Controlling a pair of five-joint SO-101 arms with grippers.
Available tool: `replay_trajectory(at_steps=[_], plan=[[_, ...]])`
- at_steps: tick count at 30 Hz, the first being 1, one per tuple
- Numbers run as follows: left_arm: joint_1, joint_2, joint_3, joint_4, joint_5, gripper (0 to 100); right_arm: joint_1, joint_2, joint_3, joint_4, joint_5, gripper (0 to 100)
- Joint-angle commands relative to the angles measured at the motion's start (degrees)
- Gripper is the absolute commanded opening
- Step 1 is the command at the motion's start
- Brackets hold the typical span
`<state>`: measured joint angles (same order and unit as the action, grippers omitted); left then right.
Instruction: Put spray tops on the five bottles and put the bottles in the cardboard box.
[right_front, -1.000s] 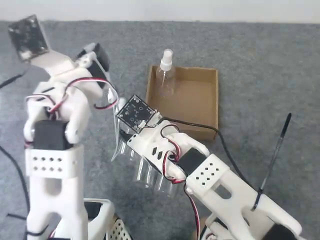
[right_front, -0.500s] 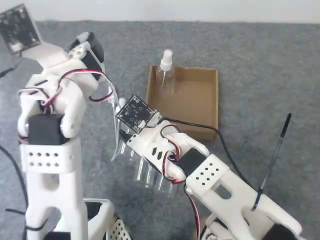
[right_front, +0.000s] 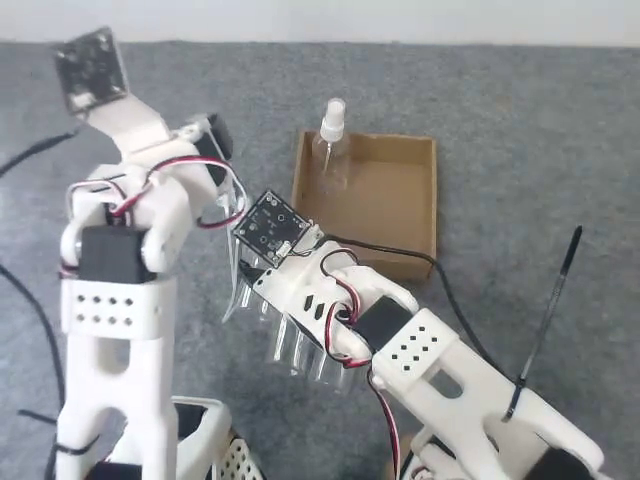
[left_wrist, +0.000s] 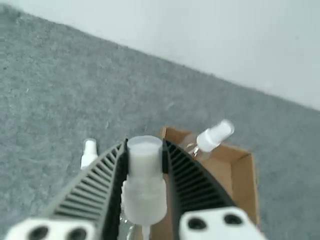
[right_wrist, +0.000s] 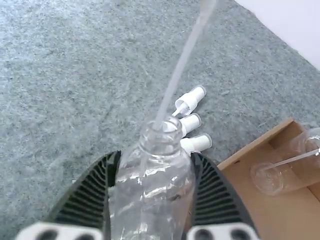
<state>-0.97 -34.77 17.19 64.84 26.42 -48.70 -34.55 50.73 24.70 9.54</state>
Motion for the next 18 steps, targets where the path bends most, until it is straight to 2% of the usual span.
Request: replay_trajectory(at_steps=[1, 5, 8, 14, 18], plan=[[0.4, -0.4, 1.8, 0.3, -2.9, 1, 1.8, -3.1, -0.4, -2.9, -1.4, 0.6], [0.7, -0.4, 3.0, 0.6, -3.0, 1, 5.6, -3.1, 3.3, -13.2, -9.1, 0.6], [0.8, -0.4, 3.0, 0.7, -4.1, 1, 6.9, -3.1, 6.2, -18.9, -11.4, 0.6], [5.0, -0.4, 5.5, -0.2, -7.0, 1, 6.8, -3.0, 6.9, -19.7, -11.4, 0.6], [7.0, -0.4, 9.0, -4.3, -10.1, 1, 6.8, -3.0, 7.0, -19.6, -11.3, 0.6]])
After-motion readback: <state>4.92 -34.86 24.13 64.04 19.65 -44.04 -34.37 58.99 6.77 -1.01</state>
